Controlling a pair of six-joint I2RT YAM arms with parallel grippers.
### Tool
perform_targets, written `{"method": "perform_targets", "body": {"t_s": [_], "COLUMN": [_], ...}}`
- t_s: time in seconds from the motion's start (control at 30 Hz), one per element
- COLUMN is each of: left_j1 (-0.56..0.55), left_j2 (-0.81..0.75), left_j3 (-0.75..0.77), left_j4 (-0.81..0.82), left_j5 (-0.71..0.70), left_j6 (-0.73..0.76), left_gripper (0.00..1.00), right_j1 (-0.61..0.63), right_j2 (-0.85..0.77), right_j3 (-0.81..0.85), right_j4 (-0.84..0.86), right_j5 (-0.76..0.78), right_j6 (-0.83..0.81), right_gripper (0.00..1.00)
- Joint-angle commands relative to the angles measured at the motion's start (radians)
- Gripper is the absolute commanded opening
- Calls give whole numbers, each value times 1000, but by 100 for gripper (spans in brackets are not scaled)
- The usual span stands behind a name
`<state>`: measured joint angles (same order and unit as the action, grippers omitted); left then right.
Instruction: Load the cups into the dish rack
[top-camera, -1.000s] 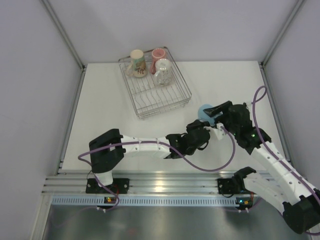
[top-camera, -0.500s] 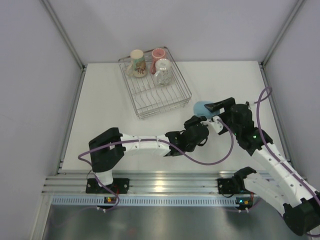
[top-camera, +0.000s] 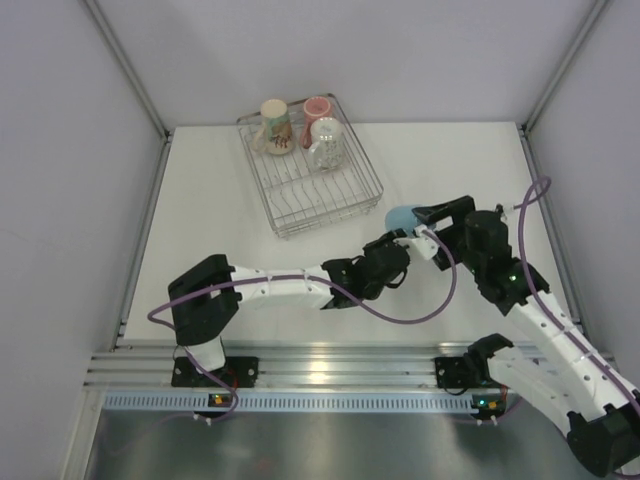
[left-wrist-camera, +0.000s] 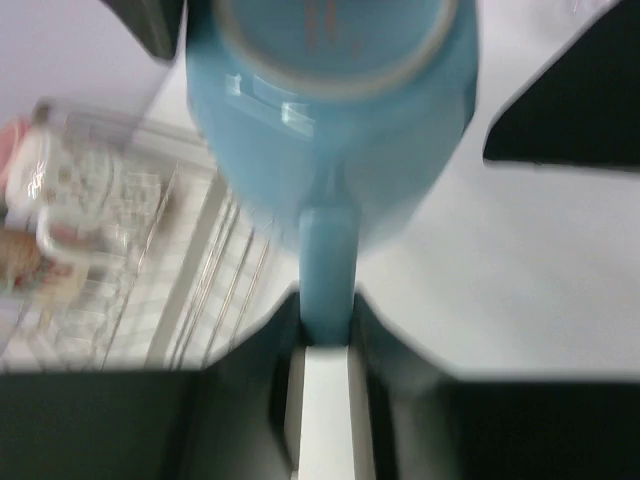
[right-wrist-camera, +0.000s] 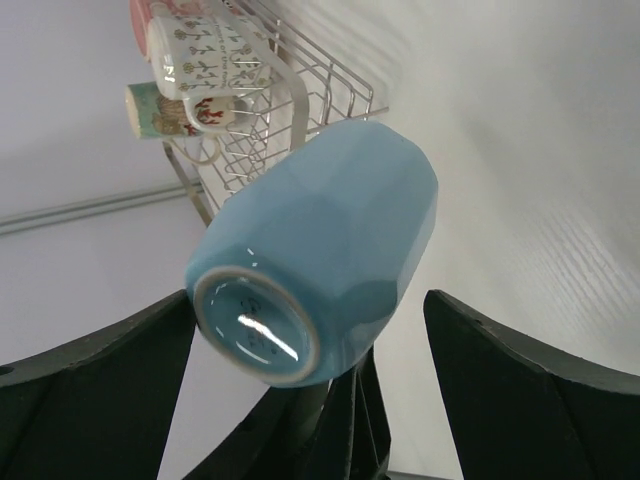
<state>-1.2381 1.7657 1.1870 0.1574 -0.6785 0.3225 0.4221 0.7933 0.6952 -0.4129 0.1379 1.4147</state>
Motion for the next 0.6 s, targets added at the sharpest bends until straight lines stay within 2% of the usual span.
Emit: {"method": "perform_targets", "body": {"t_s": [0.0, 0.37, 0.57], "left_j1": [69, 109, 135], "left_j2": [-112, -155, -198], "left_j3": [-15, -33, -49], "left_j4": [48, -5, -12], "left_j5": [-21, 108, 181], "left_j6": [-112, -177, -211], "left_gripper": [0, 0, 0], "right_j1": [-14, -31, -39], "right_j2": [-42, -72, -97], "right_j3": [49, 49, 82], "right_j4": [-4, 86, 60], "right_j5": [31, 17, 34], "right_j6": [-13, -68, -100], "right_gripper": [96, 97, 97]}}
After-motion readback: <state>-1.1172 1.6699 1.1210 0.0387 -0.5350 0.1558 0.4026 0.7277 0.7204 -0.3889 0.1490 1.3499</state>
